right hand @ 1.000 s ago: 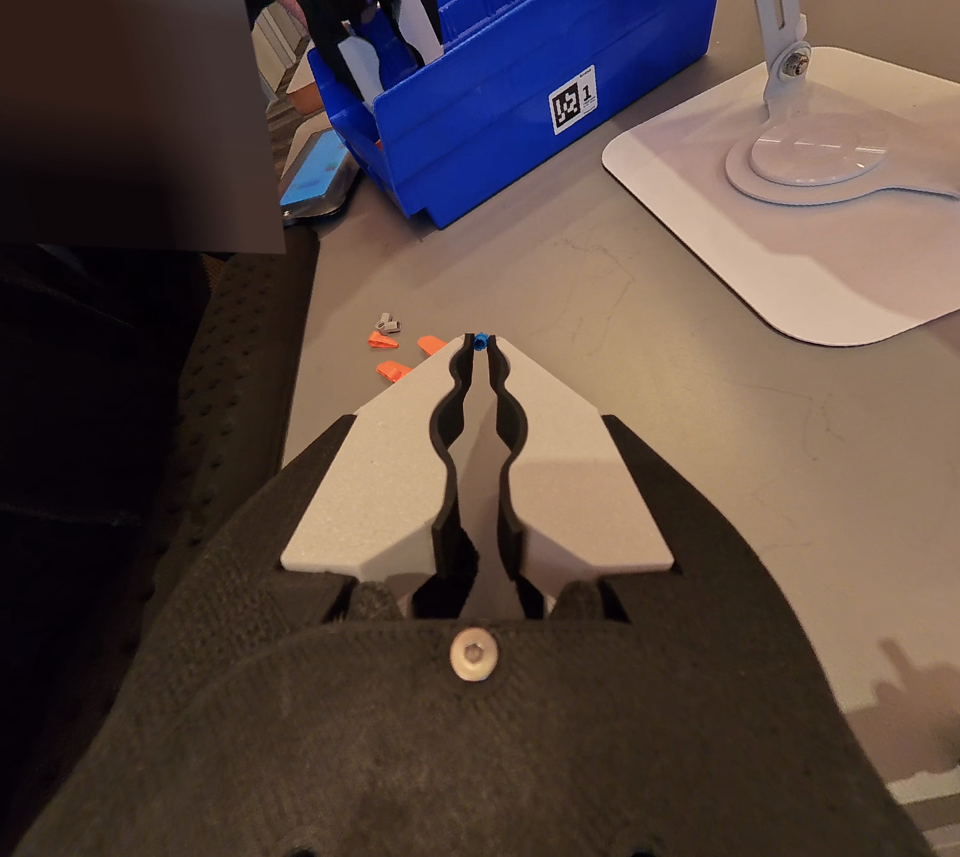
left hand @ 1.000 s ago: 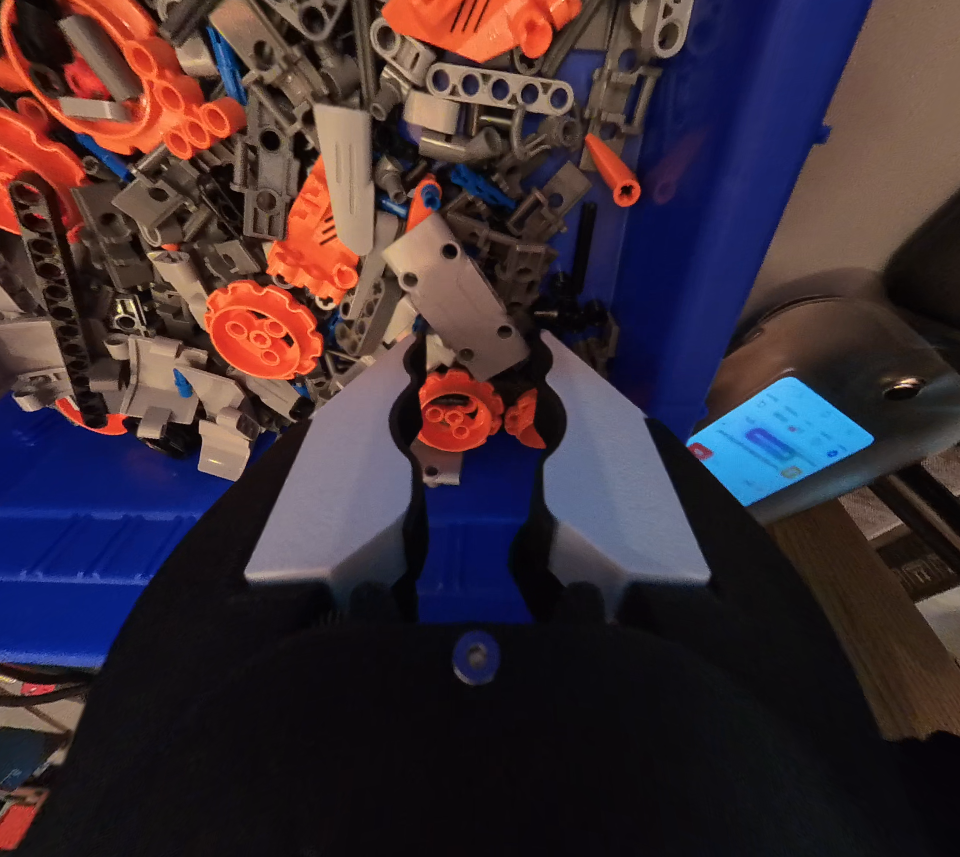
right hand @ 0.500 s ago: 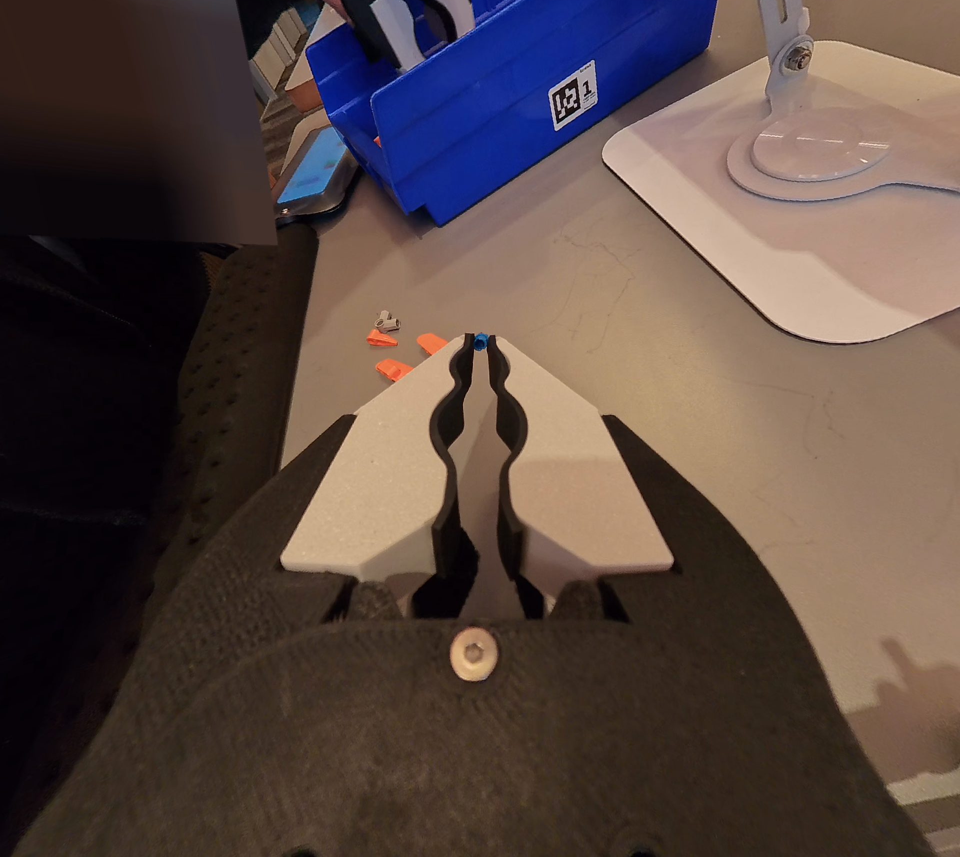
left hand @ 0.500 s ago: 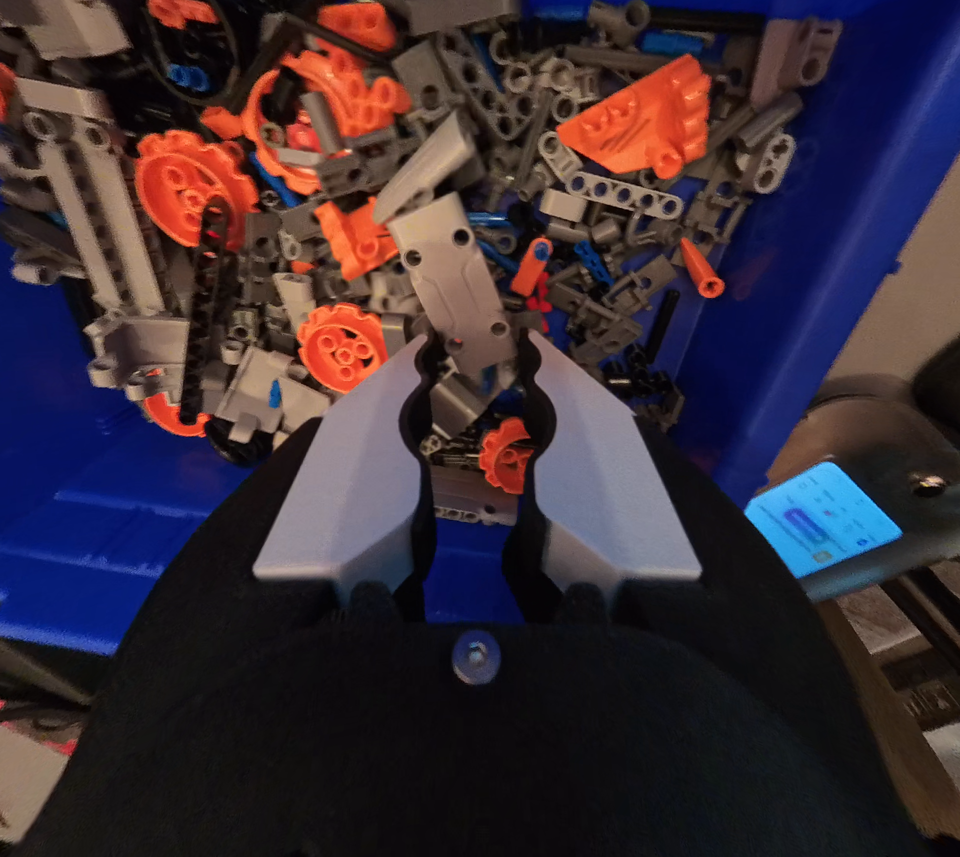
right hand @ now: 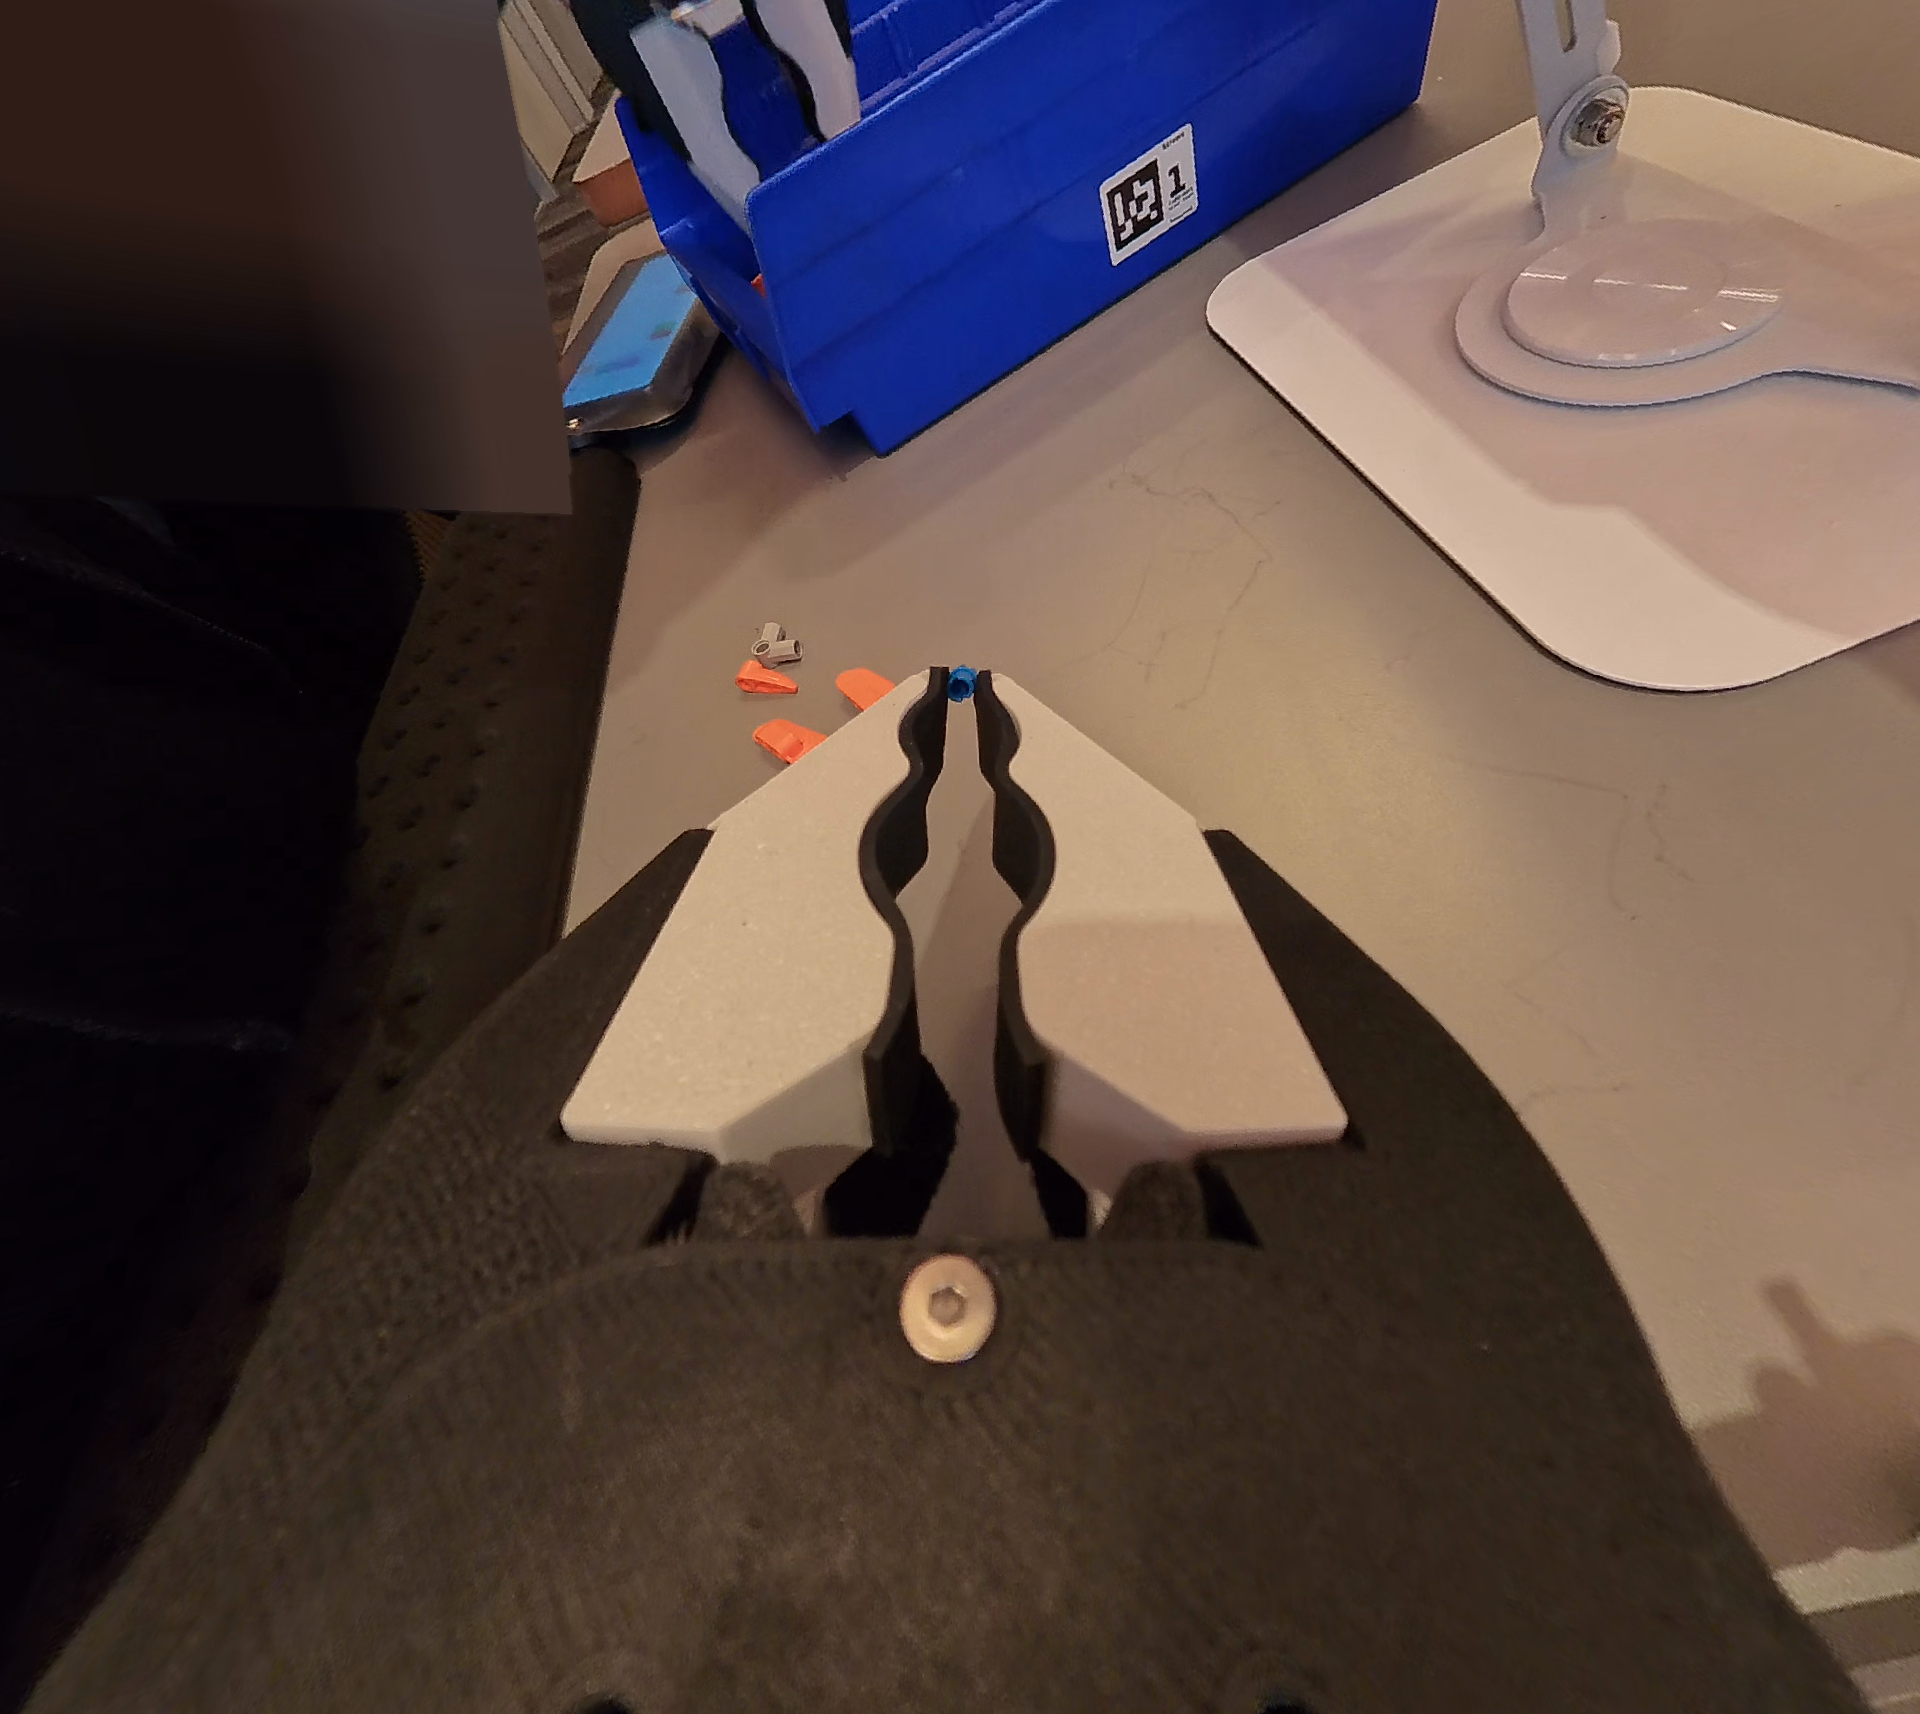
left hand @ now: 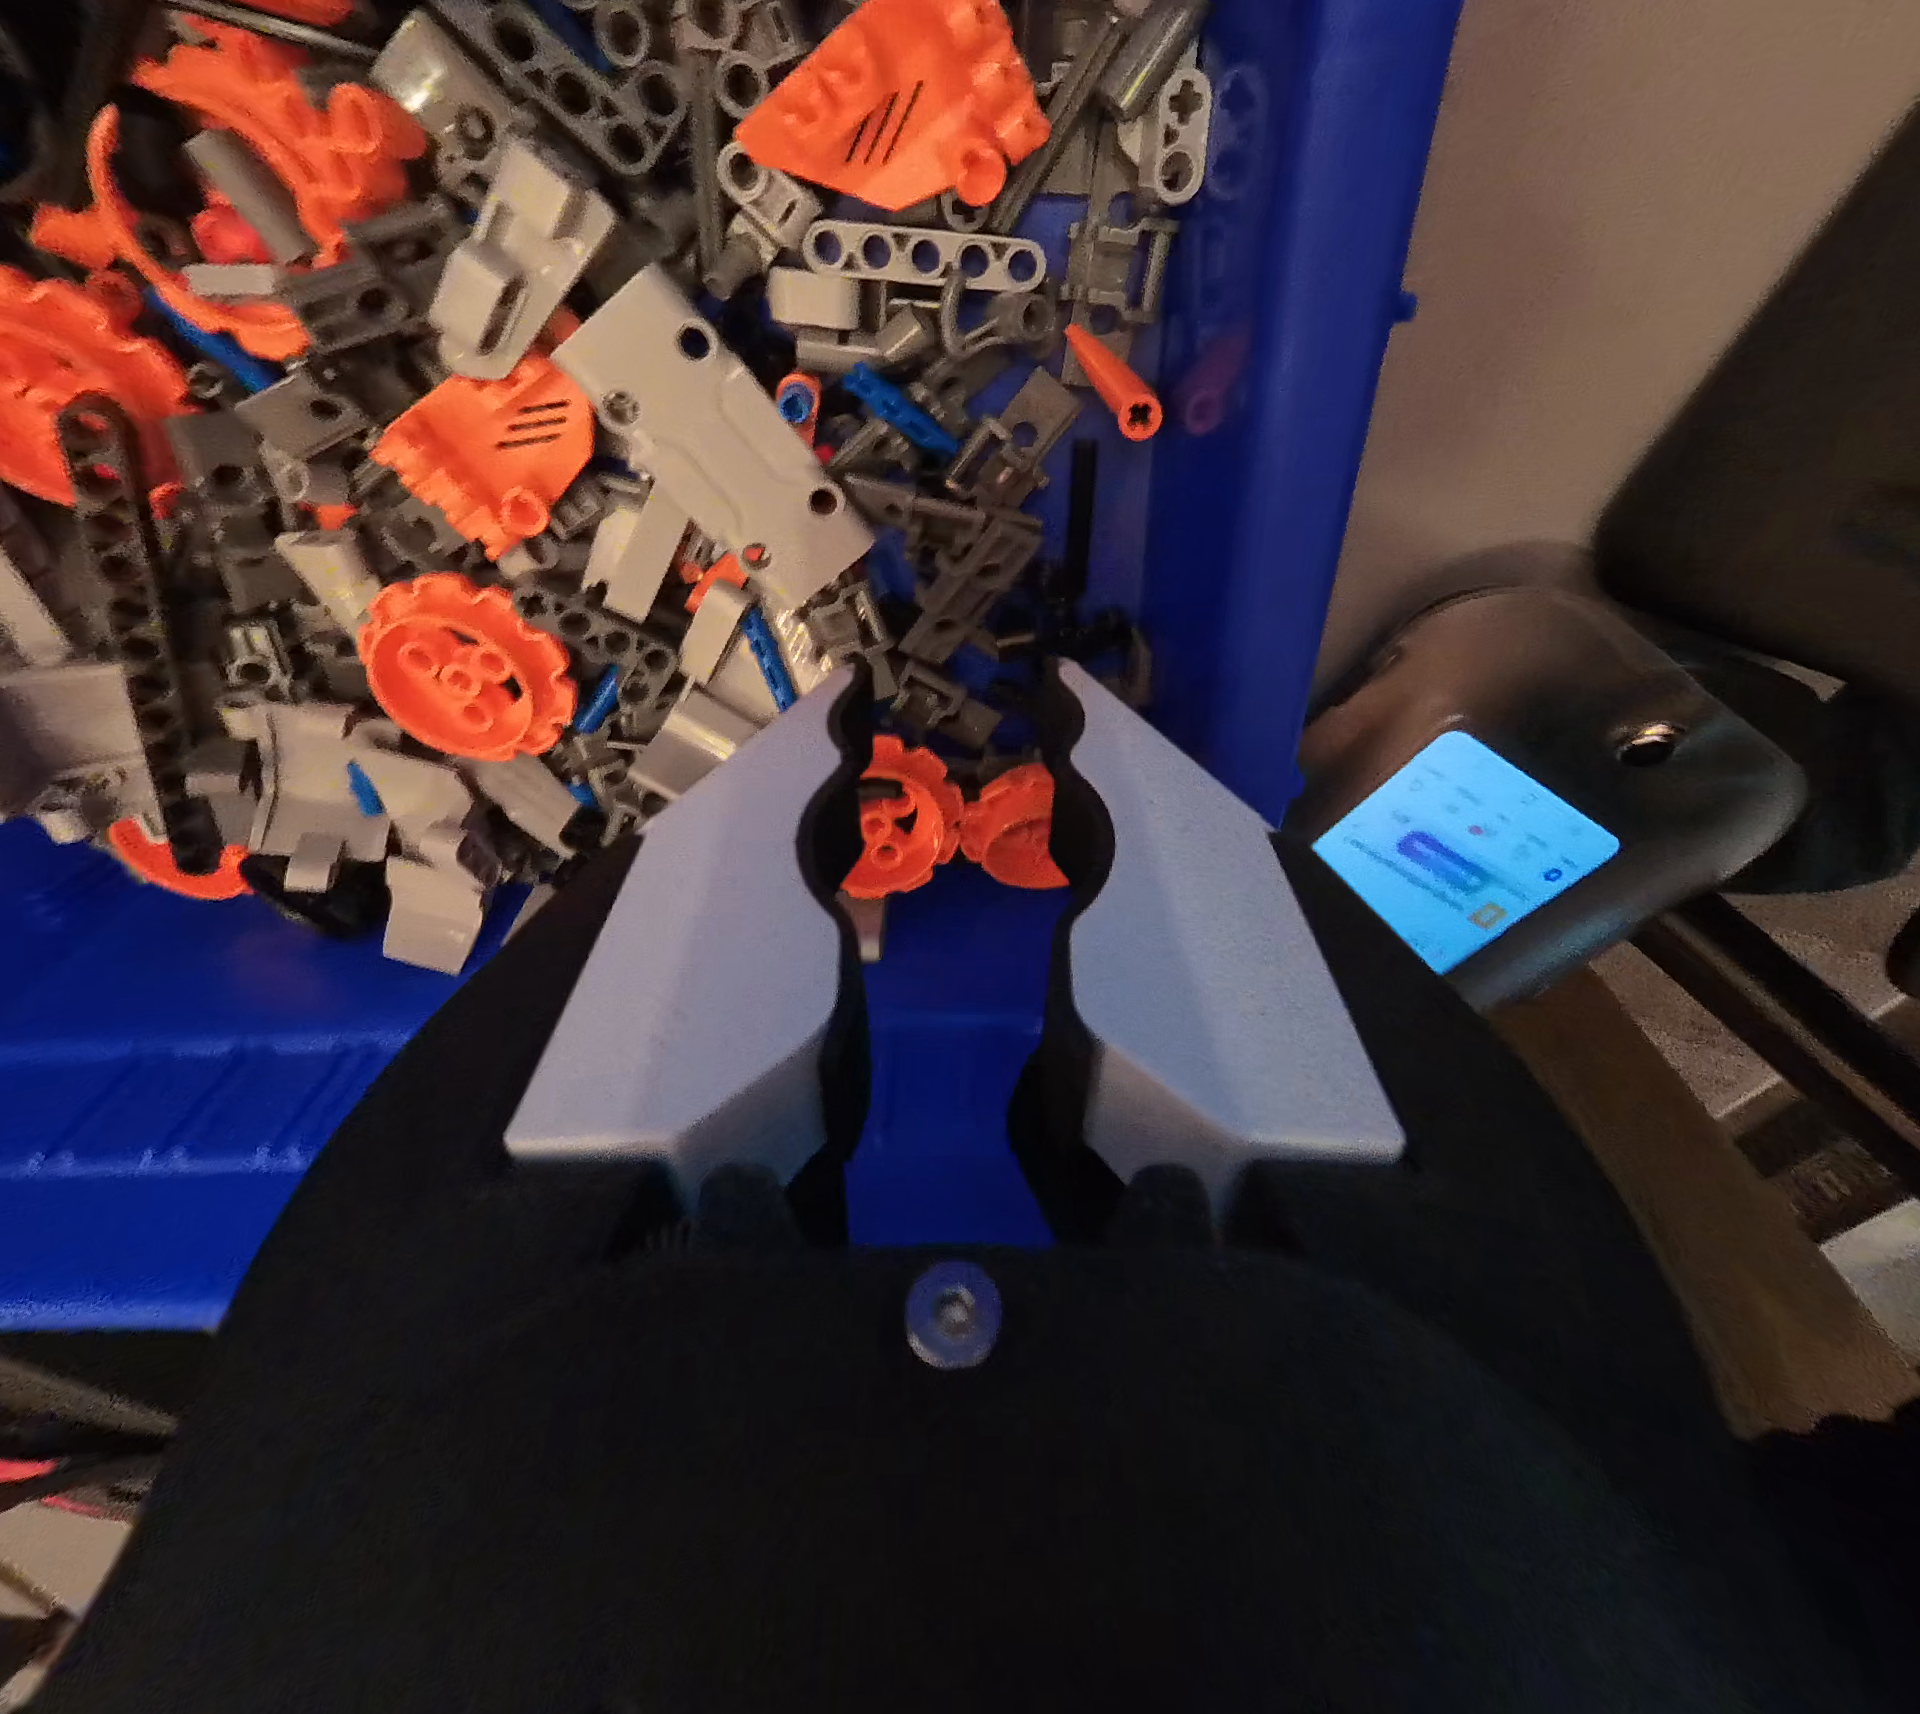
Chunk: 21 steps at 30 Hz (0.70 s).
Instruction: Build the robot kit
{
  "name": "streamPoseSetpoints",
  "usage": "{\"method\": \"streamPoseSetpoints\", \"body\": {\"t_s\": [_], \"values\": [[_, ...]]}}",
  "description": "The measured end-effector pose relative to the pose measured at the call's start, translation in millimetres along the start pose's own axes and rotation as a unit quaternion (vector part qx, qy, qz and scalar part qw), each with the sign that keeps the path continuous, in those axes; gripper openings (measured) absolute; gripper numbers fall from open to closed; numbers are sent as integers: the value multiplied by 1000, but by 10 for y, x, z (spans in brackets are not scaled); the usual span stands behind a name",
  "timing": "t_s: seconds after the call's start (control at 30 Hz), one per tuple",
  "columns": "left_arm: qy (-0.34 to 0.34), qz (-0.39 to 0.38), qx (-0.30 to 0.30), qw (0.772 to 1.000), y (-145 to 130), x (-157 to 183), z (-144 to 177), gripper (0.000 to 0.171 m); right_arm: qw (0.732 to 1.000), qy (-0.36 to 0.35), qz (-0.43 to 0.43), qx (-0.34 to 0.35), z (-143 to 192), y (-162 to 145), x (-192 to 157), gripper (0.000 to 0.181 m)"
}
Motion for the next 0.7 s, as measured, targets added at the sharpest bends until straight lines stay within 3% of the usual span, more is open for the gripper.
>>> {"method": "streamPoseSetpoints", "body": {"t_s": [0.13, 0.3, 0.7], "values": [[-6, -3, -5, 1000, 58, -6, -166, 27, 1000, 0, 1, 1, 6, 9, -2, 3], [-9, -4, 3, 1000, 112, -43, -216, 6, 1000, 0, -1, 1, 3, 1, 4, 3], [13, 50, 92, 994, 290, -386, -2, 9, 1000, 1, -2, -1, -1, -6, 6, 3]]}}
Point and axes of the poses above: each gripper's, where its closed fingertips meet, z back along the fingers, y out of its top, x = y × z across the jaws, the point moved 4 cm from there along z, back along the fingers, and after that the axes turned 5 degrees about x, right-handed, at the moved point
